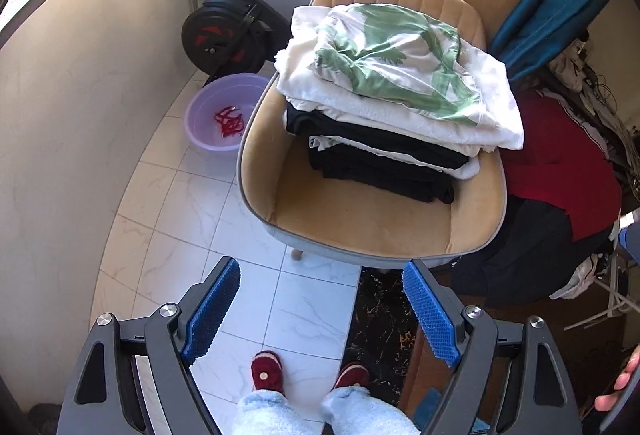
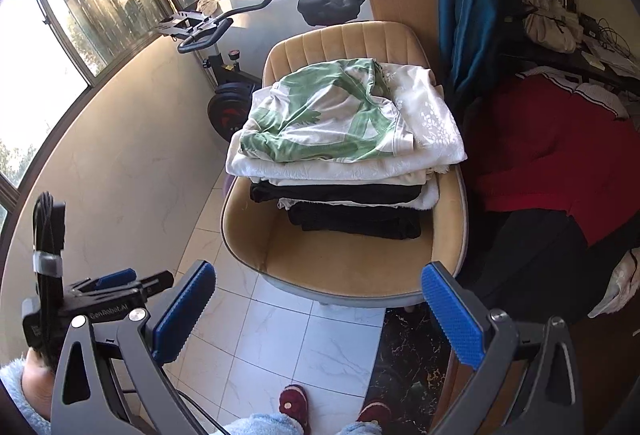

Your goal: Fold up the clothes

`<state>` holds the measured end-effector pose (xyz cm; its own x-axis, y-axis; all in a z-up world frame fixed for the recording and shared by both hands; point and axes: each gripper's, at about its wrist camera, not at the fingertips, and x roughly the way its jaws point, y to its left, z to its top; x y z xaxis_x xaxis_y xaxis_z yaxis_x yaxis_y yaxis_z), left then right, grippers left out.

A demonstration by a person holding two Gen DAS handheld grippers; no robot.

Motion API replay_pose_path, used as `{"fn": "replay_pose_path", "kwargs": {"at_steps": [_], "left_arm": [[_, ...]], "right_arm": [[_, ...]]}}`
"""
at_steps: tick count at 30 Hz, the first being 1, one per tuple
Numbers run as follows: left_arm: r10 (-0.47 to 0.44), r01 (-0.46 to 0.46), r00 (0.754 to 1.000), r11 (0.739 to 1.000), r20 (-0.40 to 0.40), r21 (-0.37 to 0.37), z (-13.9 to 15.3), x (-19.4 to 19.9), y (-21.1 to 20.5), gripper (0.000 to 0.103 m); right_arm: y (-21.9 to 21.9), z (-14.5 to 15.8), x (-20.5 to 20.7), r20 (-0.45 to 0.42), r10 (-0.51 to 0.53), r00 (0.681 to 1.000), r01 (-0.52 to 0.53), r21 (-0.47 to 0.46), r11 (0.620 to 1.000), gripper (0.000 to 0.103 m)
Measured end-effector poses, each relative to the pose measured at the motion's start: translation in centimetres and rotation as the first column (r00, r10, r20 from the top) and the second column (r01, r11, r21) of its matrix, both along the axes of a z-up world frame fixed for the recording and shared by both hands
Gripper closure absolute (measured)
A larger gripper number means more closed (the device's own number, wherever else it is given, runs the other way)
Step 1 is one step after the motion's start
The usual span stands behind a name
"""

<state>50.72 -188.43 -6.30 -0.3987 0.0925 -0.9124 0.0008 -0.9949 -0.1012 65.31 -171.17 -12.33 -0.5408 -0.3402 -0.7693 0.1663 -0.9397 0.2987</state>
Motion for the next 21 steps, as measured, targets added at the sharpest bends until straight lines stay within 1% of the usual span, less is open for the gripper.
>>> {"fn": "replay_pose_path", "kwargs": {"at_steps": [4,5,8,10,12,13,14,15,16,17,18,21], "left_arm": [[-0.068,0.067,0.998,0.997,-0.014,-0.041,0.1,-0.7,-1.5,0.019],[-0.078,0.077,0.997,0.996,-0.023,-0.04,0.3,-1.0,-1.8,0.019],[-0.128,0.128,0.99,0.992,-0.056,0.001,1.1,-1.5,-2.9,0.018],[-0.153,0.154,0.985,0.988,-0.075,-0.003,1.3,-1.4,-2.9,0.018],[-0.179,0.182,0.98,0.983,-0.081,0.024,1.8,-0.4,-2.6,0.018],[-0.183,0.186,0.979,0.982,-0.086,0.03,1.9,-0.2,-2.6,0.015],[-0.184,0.188,0.979,0.982,-0.092,0.035,2.0,-0.1,-2.5,0.01],[-0.183,0.186,0.978,0.982,-0.103,0.021,2.2,0.1,-2.4,0.006],[-0.191,0.193,0.974,0.981,-0.123,0.008,2.4,0.2,-2.2,0.0],[-0.208,0.212,0.968,0.977,-0.143,0.014,2.6,0.4,-2.0,0.0],[-0.22,0.228,0.963,0.973,-0.153,0.032,2.9,0.8,-2.1,0.0],[-0.263,0.287,0.952,0.946,-0.157,0.151,3.2,1.0,-1.5,0.0]], "right_arm": [[-1.9,0.0,0.0,-0.002,-0.052,0.999,0.052,-0.02,0.998,0.0],[-2.5,-0.2,0.1,0.005,-0.062,0.998,0.062,-0.029,0.998,0.0],[-4.0,-1.0,0.5,0.022,-0.073,0.997,0.074,-0.029,0.997,0.0],[-5.0,-1.3,1.2,0.026,-0.076,0.997,0.076,-0.021,0.997,0.0],[-5.6,-1.4,1.9,0.028,-0.078,0.997,0.079,-0.012,0.997,0.0],[-5.8,-1.4,2.2,0.028,-0.08,0.996,0.08,-0.008,0.997,0.0],[-5.9,-1.4,2.5,0.027,-0.084,0.996,0.084,-0.004,0.996,0.0],[-6.0,-1.4,2.6,0.025,-0.089,0.996,0.089,-0.002,0.996,0.0],[-6.0,-1.3,2.7,0.021,-0.096,0.995,0.096,-0.002,0.995,0.0],[-6.0,-1.1,2.9,0.015,-0.101,0.995,0.101,0.0,0.995,0.0],[-6.0,-0.9,3.0,0.011,-0.105,0.994,0.105,0.001,0.995,0.0],[-5.7,-0.6,3.7,-0.006,-0.108,0.994,0.108,0.028,0.994,0.0]]}}
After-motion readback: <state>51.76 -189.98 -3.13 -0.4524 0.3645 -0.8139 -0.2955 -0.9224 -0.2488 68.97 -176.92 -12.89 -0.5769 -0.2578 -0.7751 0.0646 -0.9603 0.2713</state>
